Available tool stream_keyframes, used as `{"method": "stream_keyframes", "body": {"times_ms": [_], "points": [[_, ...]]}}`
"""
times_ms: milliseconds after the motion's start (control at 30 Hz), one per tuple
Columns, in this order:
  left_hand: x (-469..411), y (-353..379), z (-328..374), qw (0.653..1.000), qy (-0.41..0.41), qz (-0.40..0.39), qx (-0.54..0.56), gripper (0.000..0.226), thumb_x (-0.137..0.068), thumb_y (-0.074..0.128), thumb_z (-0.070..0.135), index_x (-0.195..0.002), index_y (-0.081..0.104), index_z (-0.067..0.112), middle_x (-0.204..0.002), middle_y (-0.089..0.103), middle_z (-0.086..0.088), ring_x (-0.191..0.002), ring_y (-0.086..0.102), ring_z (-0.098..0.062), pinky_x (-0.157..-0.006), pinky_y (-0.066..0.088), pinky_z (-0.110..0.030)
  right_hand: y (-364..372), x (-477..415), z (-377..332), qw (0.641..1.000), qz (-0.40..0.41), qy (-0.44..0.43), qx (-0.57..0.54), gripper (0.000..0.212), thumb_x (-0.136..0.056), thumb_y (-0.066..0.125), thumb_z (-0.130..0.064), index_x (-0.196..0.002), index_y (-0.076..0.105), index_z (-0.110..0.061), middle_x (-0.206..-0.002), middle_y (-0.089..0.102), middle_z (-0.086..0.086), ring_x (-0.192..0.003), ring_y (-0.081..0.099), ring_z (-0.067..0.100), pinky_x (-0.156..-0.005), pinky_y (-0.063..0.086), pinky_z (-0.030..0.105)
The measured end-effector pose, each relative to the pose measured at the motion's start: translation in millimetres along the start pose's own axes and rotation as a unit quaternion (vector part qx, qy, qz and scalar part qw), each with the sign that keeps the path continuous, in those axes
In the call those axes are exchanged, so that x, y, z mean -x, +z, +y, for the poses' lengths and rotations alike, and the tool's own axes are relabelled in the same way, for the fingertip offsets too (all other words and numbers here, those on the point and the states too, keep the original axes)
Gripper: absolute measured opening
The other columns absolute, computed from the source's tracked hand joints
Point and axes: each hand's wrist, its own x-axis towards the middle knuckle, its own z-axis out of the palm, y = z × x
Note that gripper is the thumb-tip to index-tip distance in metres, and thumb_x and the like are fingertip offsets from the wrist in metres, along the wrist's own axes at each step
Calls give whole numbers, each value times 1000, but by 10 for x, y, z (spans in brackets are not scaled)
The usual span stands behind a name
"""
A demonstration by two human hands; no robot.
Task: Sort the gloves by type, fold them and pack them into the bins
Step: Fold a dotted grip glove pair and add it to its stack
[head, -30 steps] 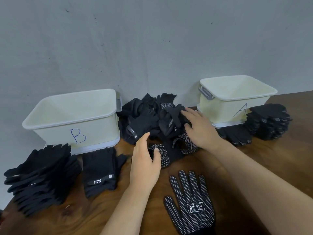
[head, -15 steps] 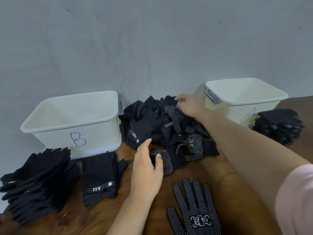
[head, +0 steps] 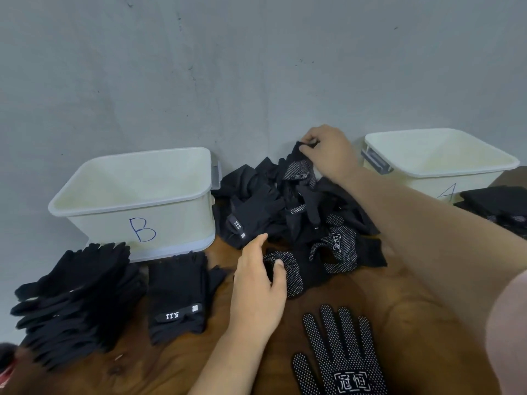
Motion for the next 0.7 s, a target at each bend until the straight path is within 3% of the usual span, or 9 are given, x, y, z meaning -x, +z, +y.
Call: {"method": "stream_keyframes", "body": {"times_ms": [67,167,233,333,400,467,600,700], "points": [[-5,4,-5,1000,2,-1,-3,55,-105,58,32,-156,37,35,-145,41,27,-142,41,1,-120,41,-39,-238,-87,-153,999,10,13,-52,5,-90,74,-31,-94,72,-30,-100,71,-9,-102,66,18,-90,52,33],[-3,1,-2,1000,4,0,-1,55,-105,59,31,-156,38,33,-143,40,28,-142,42,-1,-120,40,-40,-572,-153,-358,992,-6,21,-126,7,-91,76,-23,-90,69,-27,-82,70,-11,-78,66,6,-71,49,17],[4,-2,13,1000,6,0,-2,54,-105,59,31,-156,39,33,-143,41,27,-142,42,-2,-120,40,-40,-741,-134,-477,982,-13,15,-188,9,-89,77,-20,-88,70,-27,-77,73,-7,-70,69,6,-69,53,22],[6,6,34,1000,11,0,-5,54,-105,59,30,-155,39,33,-145,42,25,-142,43,-3,-120,40,-39,-932,-47,-606,967,-11,6,-256,6,-85,77,-24,-89,74,-28,-90,80,7,-84,77,22,-80,62,42],[14,0,52,1000,15,4,-6,52,-105,59,29,-154,41,31,-146,45,21,-142,44,-4,-120,40,-39,-1045,29,-681,963,-18,5,-270,6,-87,77,-24,-91,75,-28,-95,81,7,-88,78,27,-84,63,46],[25,-16,67,1000,15,7,-5,51,-106,58,30,-154,41,30,-148,47,20,-142,44,-4,-120,41,-37,-1143,104,-745,960,-25,4,-280,7,-91,76,-20,-93,76,-27,-95,80,5,-84,77,21,-82,63,43],[50,-31,93,1000,8,12,19,49,-108,55,30,-155,41,31,-148,47,21,-140,45,-1,-117,41,-32,-1288,268,-857,946,-54,19,-320,6,-99,73,-12,-99,74,-18,-89,77,1,-72,72,11,-63,57,26],[37,-50,109,998,-8,34,60,44,-109,52,30,-152,43,30,-146,52,15,-134,50,0,-116,44,-33,-1278,370,-999,933,-91,40,-347,4,-100,72,-14,-102,73,-17,-88,76,0,-69,71,12,-56,54,24]]}}
